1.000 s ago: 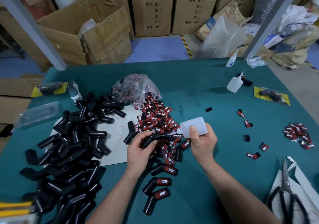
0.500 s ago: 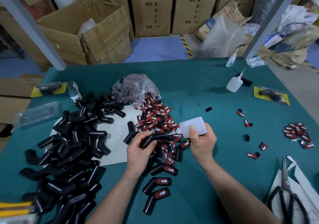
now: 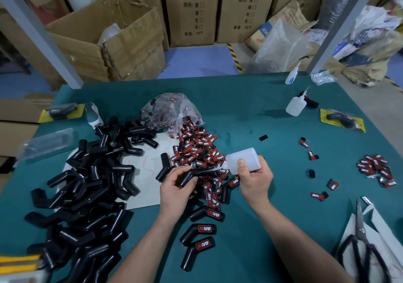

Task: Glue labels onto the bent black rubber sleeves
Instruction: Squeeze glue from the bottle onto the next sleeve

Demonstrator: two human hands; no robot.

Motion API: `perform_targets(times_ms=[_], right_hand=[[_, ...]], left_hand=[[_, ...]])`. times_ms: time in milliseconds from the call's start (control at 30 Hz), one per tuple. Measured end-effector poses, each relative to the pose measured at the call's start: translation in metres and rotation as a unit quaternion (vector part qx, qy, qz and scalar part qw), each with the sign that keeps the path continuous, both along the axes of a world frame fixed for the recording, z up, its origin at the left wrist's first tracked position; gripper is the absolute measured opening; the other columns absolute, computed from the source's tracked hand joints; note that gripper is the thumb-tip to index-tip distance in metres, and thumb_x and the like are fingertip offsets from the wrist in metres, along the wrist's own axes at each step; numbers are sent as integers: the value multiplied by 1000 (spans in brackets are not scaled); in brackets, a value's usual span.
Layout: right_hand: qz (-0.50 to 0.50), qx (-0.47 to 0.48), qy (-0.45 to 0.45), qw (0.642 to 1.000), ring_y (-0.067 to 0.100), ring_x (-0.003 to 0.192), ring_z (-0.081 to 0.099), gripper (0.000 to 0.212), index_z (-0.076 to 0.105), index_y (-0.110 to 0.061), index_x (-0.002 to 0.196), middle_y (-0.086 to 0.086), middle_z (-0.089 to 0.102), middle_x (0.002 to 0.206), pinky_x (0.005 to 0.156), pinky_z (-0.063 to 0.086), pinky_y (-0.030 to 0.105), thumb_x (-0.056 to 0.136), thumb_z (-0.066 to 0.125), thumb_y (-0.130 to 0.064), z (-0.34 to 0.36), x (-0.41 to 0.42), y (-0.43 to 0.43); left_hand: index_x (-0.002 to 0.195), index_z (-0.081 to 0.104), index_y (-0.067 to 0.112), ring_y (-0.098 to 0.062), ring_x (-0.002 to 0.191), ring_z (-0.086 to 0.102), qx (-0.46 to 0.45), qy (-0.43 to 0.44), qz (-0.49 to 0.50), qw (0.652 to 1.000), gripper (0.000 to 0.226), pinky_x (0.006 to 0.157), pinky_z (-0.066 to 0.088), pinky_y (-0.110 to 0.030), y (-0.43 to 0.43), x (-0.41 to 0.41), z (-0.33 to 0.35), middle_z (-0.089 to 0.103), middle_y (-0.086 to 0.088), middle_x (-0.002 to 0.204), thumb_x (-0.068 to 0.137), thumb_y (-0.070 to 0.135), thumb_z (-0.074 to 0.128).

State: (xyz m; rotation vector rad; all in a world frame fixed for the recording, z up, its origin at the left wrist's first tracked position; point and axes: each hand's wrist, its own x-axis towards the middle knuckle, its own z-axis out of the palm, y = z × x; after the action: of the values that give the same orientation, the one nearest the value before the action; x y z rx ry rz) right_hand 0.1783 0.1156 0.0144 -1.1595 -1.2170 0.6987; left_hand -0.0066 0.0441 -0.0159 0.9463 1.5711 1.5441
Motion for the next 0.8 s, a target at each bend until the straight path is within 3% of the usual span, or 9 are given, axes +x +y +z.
perform_targets(times_ms=[133, 300, 567, 800], right_hand=[[-6, -3, 6, 1000, -5, 59, 53, 15, 54, -33, 75, -14, 54, 64, 56, 40, 10, 79, 64, -42, -2, 0, 1], [-6, -7, -6, 1000, -5, 60, 53, 16, 52, -33, 74, -15, 54, 66, 55, 40, 10, 79, 64, -43, -1, 0, 2], [-4, -17, -1, 1000, -3, 59, 52, 19, 53, -30, 74, -12, 54, 66, 55, 41, 12, 78, 64, -45, -3, 0, 2], [-11, -23, 5, 1000, -2, 59, 53, 20, 54, -29, 74, -10, 55, 66, 55, 42, 14, 77, 64, -46, -3, 1, 2]], left_hand=[[102, 77, 28, -7, 99, 70, -8, -15, 2, 1000, 37, 81, 52, -11, 0, 0, 1, 75, 7, 109, 85, -5, 79], [105, 76, 27, -9, 106, 70, -7, -7, -2, 1000, 37, 92, 54, -20, -1, -1, 1, 75, 9, 111, 86, -5, 79], [101, 78, 42, -9, 107, 70, 10, -3, -3, 1000, 49, 87, 53, -15, 1, -1, -4, 74, 9, 113, 86, -5, 79], [105, 76, 44, -12, 114, 68, 16, 19, -15, 1000, 51, 100, 51, -20, 2, -3, -10, 72, 10, 117, 86, -3, 80]])
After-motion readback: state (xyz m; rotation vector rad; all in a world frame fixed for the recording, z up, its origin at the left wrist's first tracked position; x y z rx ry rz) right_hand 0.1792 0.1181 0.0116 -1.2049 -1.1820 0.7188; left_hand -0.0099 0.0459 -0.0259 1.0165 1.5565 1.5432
